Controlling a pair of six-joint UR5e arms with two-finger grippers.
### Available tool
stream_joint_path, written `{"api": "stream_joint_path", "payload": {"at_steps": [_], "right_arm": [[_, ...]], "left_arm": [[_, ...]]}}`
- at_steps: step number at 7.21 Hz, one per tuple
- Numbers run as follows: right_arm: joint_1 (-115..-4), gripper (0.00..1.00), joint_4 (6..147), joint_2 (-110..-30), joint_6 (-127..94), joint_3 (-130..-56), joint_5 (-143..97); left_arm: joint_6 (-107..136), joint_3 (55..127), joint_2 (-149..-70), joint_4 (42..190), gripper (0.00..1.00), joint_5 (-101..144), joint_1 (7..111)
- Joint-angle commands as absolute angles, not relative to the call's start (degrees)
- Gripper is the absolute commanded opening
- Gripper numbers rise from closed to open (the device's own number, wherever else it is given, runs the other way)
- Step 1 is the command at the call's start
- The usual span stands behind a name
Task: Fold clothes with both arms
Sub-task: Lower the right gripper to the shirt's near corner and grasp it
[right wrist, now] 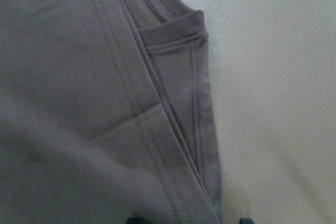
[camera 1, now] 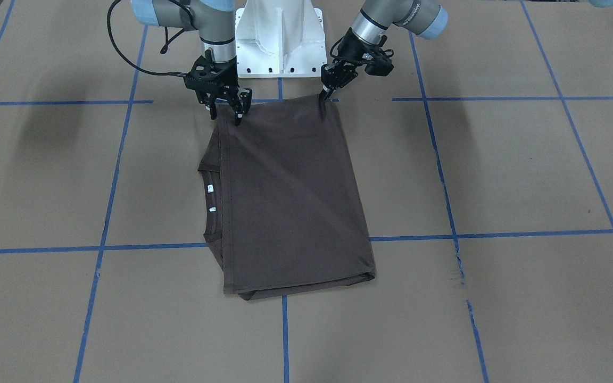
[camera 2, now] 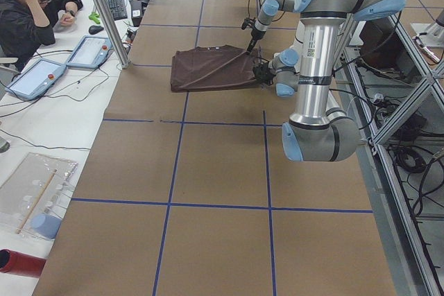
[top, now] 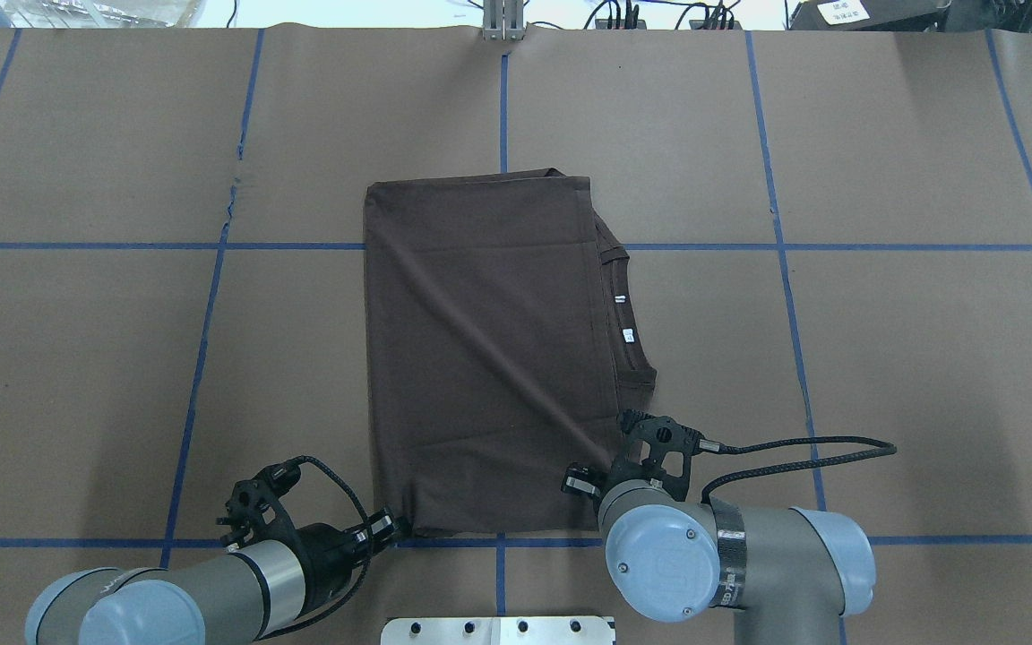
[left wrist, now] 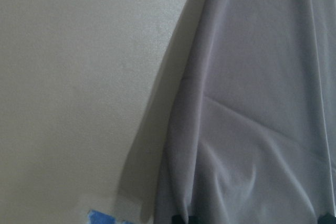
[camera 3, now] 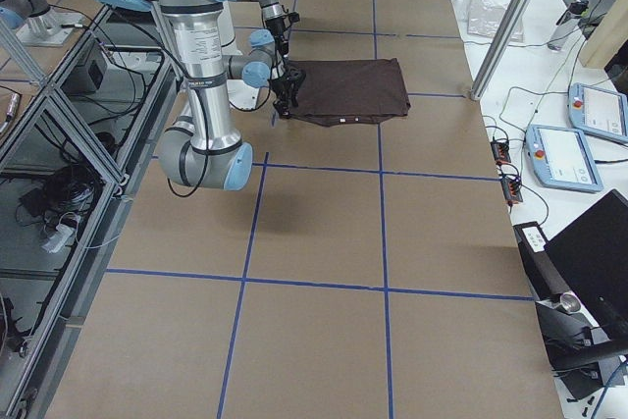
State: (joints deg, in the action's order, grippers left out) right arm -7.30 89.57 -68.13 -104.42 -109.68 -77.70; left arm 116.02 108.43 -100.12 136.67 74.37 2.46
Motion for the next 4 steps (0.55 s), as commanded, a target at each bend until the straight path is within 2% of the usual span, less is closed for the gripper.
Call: {"api": "stream_joint_path", "payload": {"at_steps": [1,2,3,4], "right_arm": [[-7.3,0.58,89.6,-68.0,-104.5,-109.5,-77.7],[-7.3,0.54,89.6,-68.0,-104.5,-109.4,-77.6],[-7.3,0.42,89.6,-67.9,-104.5,-109.4,-77.6],[-7.3,0.17,89.6,-67.7,-104.5,-109.4,-77.6]], "left_arm": [[116.0,108.5,-100.2,136.7,0.0,74.4,2.5],[116.0,108.5,-100.2,136.7,0.0,74.4,2.5],[116.0,108.5,-100.2,136.7,0.0,74.4,2.5],[116.0,108.5,-100.2,136.7,0.0,74.4,2.5]]}}
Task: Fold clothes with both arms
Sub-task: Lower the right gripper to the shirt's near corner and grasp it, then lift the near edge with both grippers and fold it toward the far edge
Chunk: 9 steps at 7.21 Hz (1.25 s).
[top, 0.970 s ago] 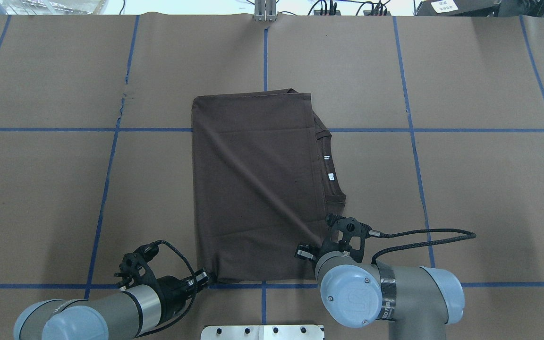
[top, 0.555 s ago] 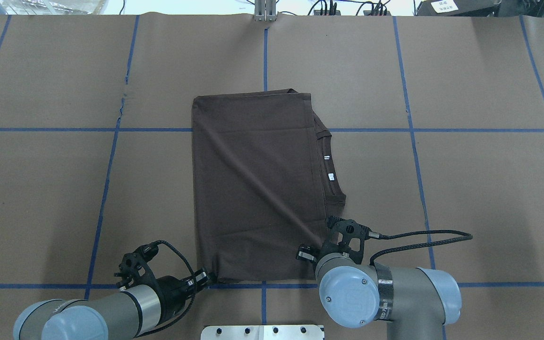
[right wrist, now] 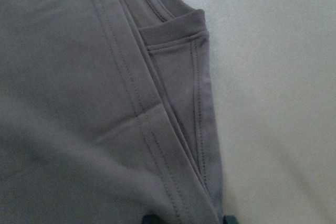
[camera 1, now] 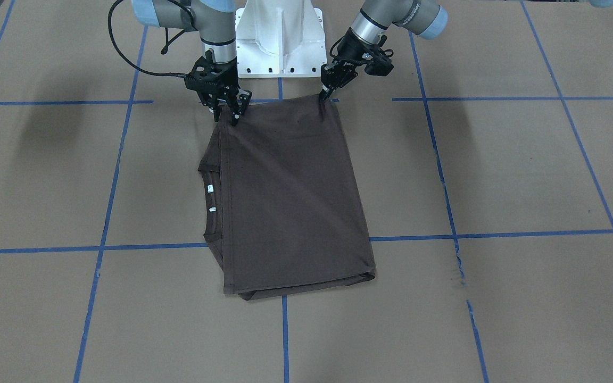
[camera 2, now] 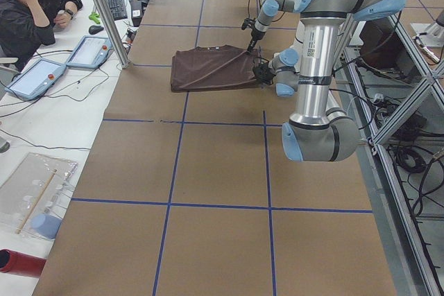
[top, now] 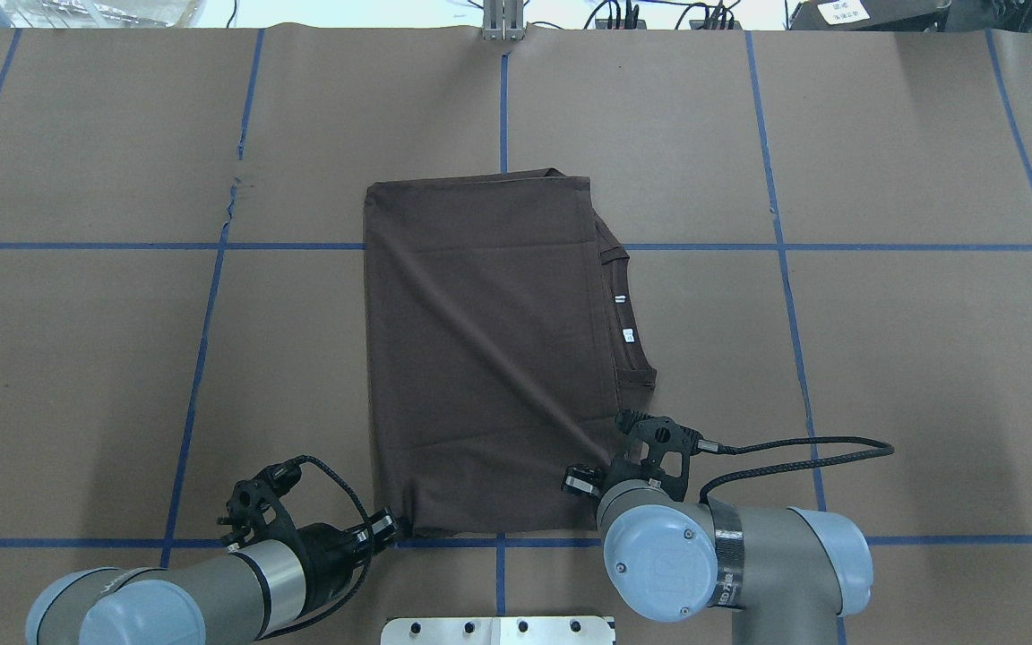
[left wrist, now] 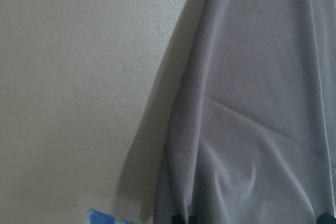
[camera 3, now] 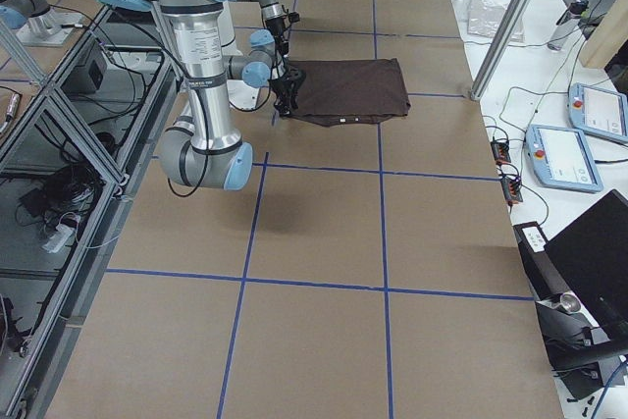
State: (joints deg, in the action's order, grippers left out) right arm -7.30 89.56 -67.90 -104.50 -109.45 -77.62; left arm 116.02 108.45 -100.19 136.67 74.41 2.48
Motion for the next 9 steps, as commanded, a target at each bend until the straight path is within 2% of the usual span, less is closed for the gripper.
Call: {"api": "stream_joint_path", "payload": {"at_steps": [1,2,5,6,8,9], "right_arm": [[-7.3,0.05,89.6,-67.5,-104.6,-109.4,-77.6],[-7.4,0.0,89.6,-67.5,-104.7,-109.4,-77.5],[-7.6,0.0,89.6,-67.1,-107.9,-110.6,-77.0],[-8.2,0.0,90.2,-67.2,-107.6,-114.0,-77.2],[-8.6,0.0,93.7,-67.9,-107.6,-122.0,-77.4],[-7.9,0.0,99.9,-67.9,-107.8,-127.9,-77.7]], "left_arm": [[116.0,108.5,-100.2,136.7,0.0,74.4,2.5],[116.0,108.5,-100.2,136.7,0.0,74.4,2.5],[115.6,109.7,-100.1,136.6,0.0,74.5,2.6],[115.0,113.6,-99.2,135.5,0.0,75.1,3.2],[115.0,126.1,-99.1,121.1,0.0,75.1,3.2],[115.0,132.6,-99.5,114.2,0.0,76.5,3.1]]}}
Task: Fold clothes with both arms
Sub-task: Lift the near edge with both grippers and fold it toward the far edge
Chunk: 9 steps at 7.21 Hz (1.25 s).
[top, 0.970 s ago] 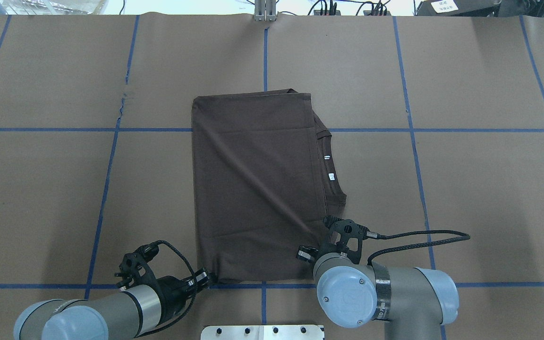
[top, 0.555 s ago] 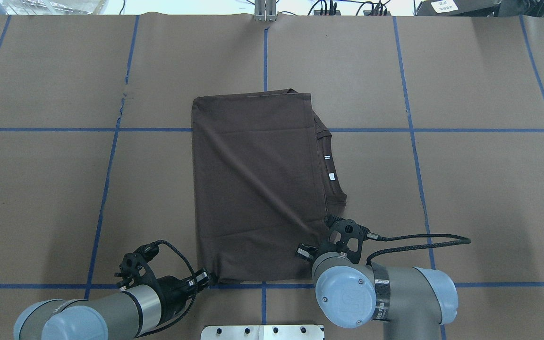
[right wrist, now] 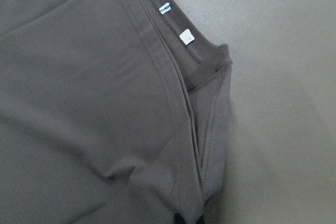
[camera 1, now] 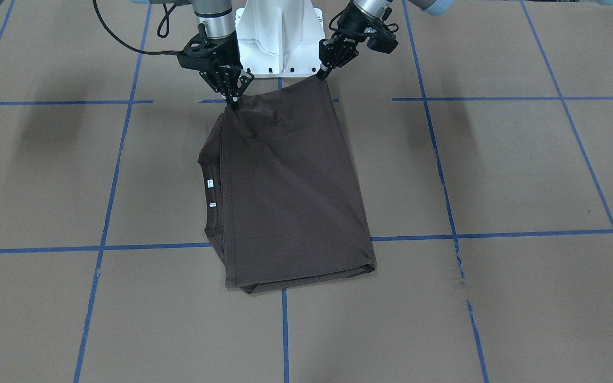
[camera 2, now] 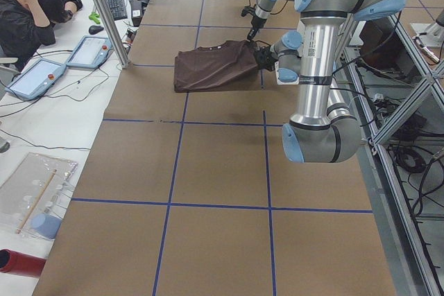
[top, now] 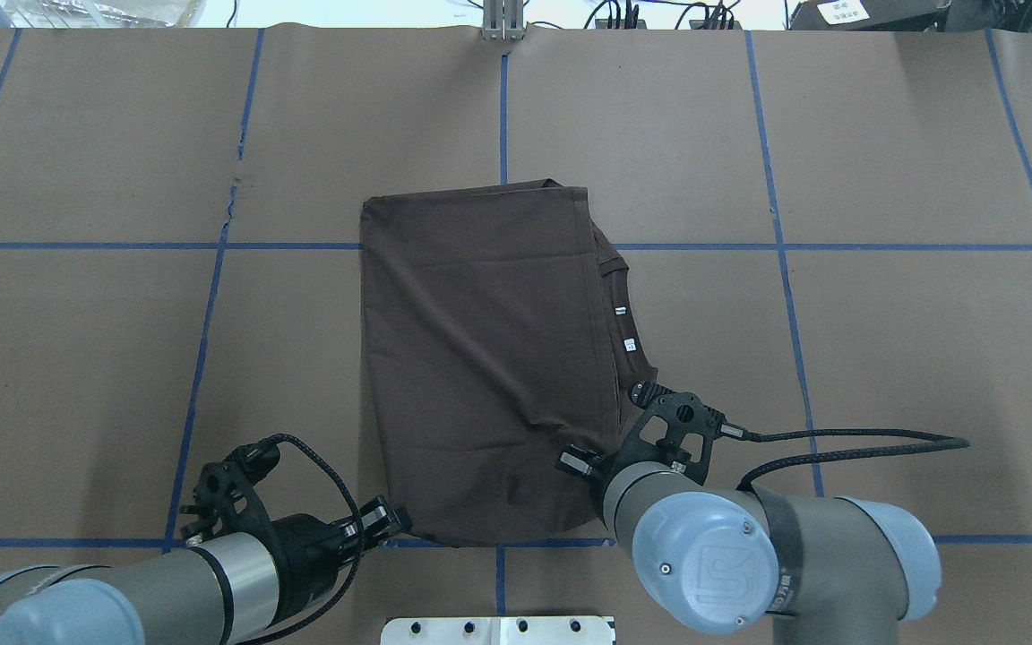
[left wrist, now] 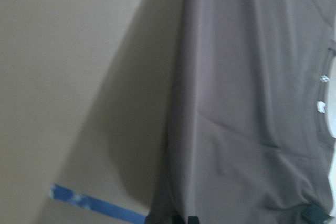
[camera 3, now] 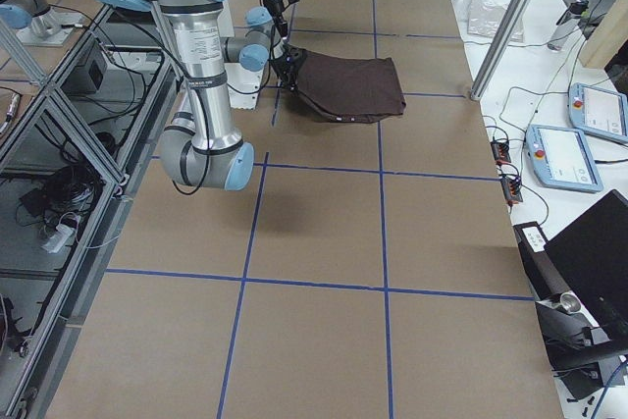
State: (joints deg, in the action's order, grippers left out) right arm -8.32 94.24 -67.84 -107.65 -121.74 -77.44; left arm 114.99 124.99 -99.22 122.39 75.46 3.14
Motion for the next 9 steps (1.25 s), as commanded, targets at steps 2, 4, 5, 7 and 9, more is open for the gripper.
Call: {"api": "stream_joint_path", "payload": {"at_steps": [2,4,5,7,9], "right_arm": [[-7.0,0.0,105.4,-67.2,-107.9,-132.9,-79.2],[-10.9,0.0,104.9,-63.8,-105.7,-127.5,-79.5],[-14.3,0.0,104.9,-61.0,-104.1,-124.8,-80.3],[-20.6,0.0,104.4,-56.7,-100.8,-119.6,-85.4],[-25.6,0.0,95.0,-54.6,-98.6,-108.4,-87.4]], "left_arm": [[115.0,139.8,-100.5,103.0,0.0,79.8,2.8],[109.4,136.9,-103.2,102.5,0.0,80.9,5.7],[105.2,136.0,-105.2,102.4,0.0,81.6,9.8],[100.1,129.2,-109.7,102.4,0.0,88.5,18.6],[94.2,119.1,-112.8,103.5,0.0,88.9,25.7]]}}
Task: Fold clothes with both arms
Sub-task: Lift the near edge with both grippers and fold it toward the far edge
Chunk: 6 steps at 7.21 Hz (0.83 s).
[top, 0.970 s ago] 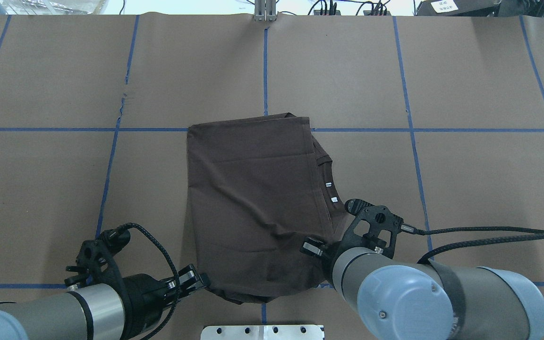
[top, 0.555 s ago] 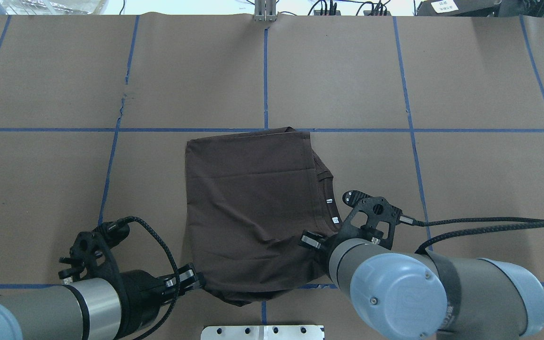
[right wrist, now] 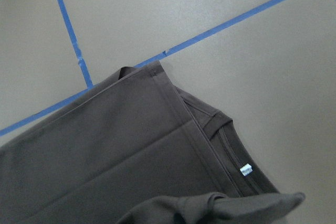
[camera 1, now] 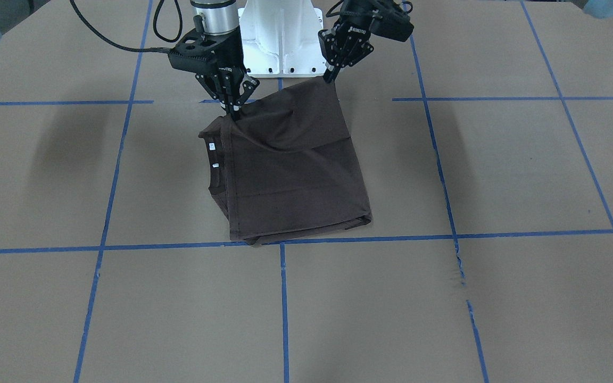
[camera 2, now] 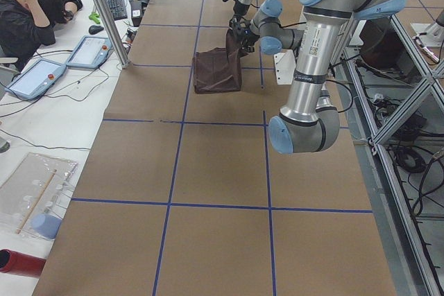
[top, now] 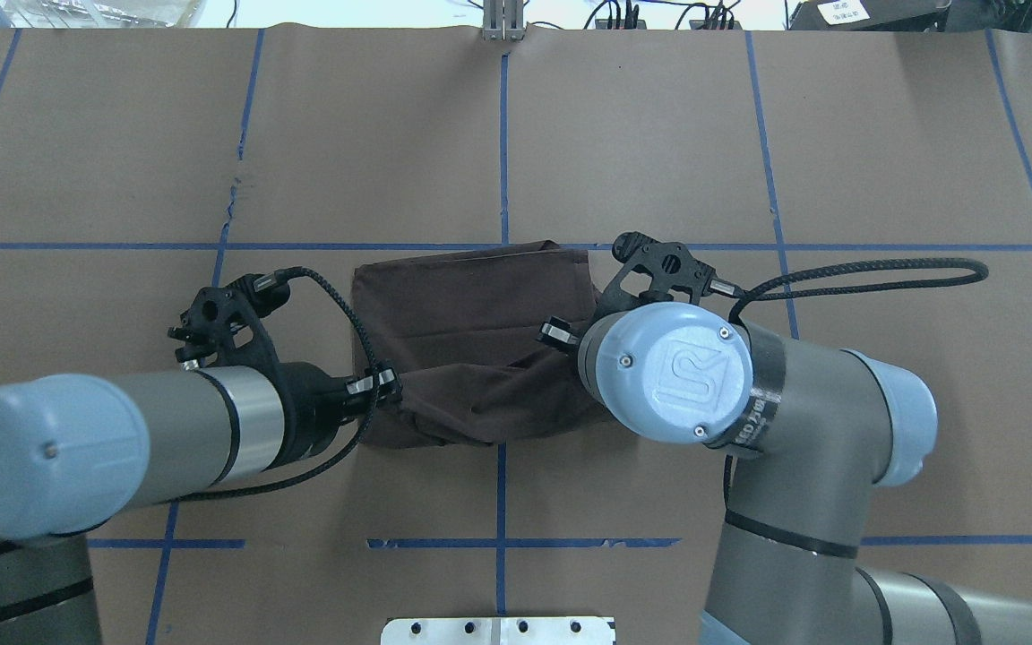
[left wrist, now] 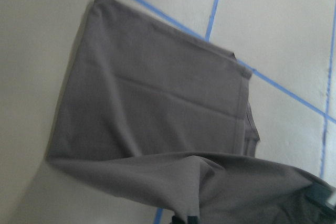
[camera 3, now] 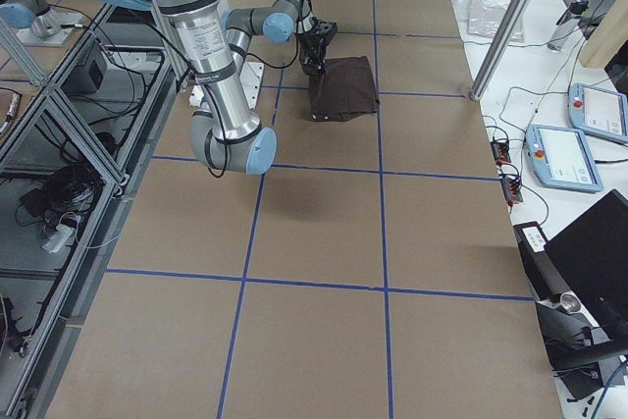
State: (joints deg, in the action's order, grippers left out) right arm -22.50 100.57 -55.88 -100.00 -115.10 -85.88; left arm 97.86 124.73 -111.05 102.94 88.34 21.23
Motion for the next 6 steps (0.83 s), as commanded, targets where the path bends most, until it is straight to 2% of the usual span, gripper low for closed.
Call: {"api": "stream_joint_path", "payload": {"at_steps": [1,2,3,6], "right_arm": [[-27.1,0.0,90.4,-52.7,-97.9,-101.8,-87.6],[-27.8,0.0,86.1,-50.8,-97.6,-95.4,-87.6],[-28.0,0.0,83.6,-50.0,-97.6,-92.1,-87.6],[-28.4,0.0,83.1,-49.8,-96.9,-89.4,-87.6]], "left_arm": [[91.8,116.0,-112.9,104.7,0.0,89.0,28.4],[89.8,113.1,-114.1,106.1,0.0,89.1,30.8],[88.7,108.8,-116.4,106.2,0.0,89.0,32.1],[86.6,95.2,-117.8,117.7,0.0,88.9,33.0]]}}
